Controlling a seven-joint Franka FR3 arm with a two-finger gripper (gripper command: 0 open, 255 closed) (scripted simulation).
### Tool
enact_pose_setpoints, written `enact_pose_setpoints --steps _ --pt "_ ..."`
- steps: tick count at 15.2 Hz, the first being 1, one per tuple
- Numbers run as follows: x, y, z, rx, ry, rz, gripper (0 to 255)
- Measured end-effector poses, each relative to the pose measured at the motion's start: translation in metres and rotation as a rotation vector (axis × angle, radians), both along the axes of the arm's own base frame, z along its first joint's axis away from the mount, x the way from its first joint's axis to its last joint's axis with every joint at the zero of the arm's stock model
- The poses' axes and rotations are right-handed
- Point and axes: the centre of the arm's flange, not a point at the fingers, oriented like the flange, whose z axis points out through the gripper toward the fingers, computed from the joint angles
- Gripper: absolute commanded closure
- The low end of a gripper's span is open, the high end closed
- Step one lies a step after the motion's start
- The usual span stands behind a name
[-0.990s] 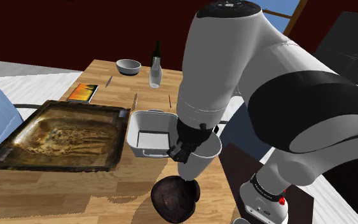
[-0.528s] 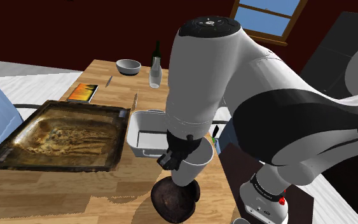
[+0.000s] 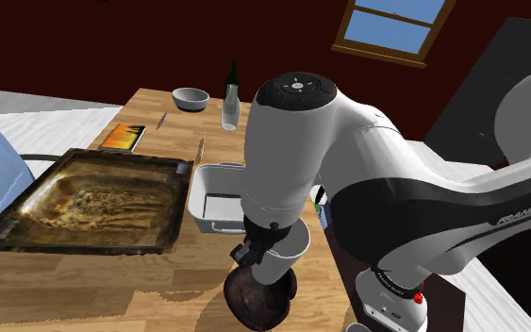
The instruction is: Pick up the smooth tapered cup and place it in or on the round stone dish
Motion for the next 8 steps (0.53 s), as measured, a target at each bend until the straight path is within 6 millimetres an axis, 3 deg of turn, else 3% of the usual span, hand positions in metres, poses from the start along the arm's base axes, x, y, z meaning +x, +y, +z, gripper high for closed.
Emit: enact_pose_setpoints --steps 8 --pt "0.000 0.002 -0.045 0.000 0.000 0.000 255"
